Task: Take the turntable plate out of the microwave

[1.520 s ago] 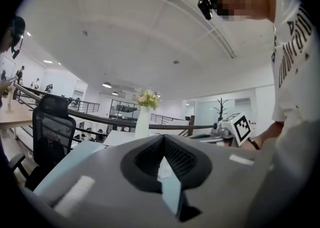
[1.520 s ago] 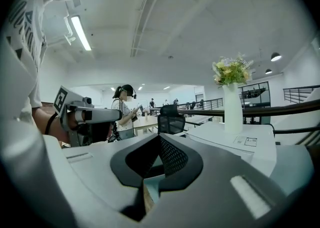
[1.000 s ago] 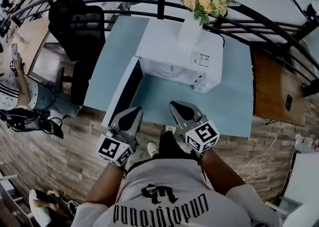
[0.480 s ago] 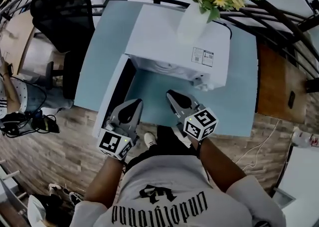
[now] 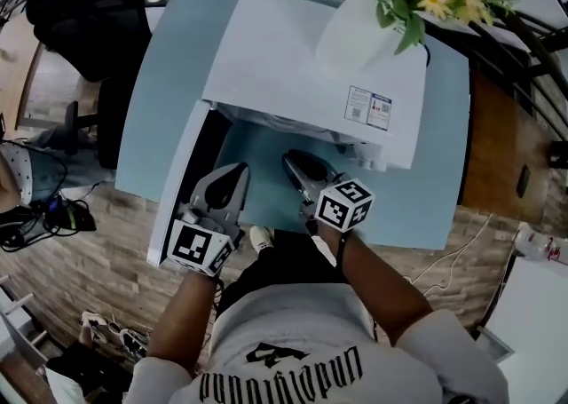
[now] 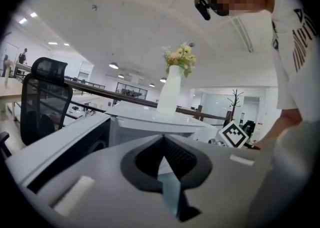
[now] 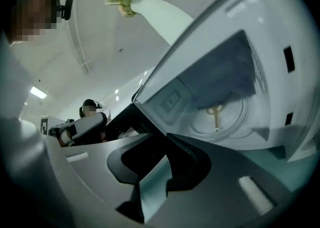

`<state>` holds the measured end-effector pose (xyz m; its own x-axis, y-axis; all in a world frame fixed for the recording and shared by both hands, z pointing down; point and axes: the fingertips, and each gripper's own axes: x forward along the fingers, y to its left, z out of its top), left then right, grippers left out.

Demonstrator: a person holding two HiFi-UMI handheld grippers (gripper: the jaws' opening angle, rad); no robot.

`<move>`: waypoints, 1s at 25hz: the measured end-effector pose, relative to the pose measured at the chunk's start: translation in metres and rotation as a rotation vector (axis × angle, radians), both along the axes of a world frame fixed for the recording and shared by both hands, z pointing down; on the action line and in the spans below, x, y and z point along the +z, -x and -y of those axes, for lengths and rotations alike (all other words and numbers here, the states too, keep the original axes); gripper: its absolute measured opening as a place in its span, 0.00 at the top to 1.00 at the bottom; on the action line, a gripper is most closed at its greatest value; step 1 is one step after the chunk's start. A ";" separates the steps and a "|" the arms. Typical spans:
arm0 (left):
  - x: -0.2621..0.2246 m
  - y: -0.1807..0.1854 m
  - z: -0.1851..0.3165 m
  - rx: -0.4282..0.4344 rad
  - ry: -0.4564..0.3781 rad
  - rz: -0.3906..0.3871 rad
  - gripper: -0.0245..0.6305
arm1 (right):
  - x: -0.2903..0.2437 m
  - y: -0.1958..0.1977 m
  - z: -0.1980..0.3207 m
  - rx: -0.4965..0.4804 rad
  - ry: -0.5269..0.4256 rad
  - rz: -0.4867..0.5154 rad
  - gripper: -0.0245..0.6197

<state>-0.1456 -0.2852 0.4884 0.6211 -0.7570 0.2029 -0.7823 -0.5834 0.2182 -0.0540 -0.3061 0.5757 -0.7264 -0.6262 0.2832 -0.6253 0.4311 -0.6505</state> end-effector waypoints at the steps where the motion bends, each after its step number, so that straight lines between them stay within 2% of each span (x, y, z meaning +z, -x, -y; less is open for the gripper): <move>1: 0.005 -0.001 0.003 0.002 0.005 0.004 0.89 | 0.008 -0.001 0.004 0.013 0.024 0.019 0.87; 12: 0.051 -0.003 0.026 -0.012 0.052 0.009 0.89 | 0.087 -0.006 0.036 0.183 0.281 0.242 0.82; 17: 0.065 -0.001 0.032 -0.027 0.073 -0.011 0.89 | 0.101 -0.003 0.047 0.239 0.352 0.341 0.79; 25: 0.083 0.002 0.029 -0.040 0.111 -0.020 0.89 | 0.118 -0.007 0.064 0.389 0.462 0.500 0.77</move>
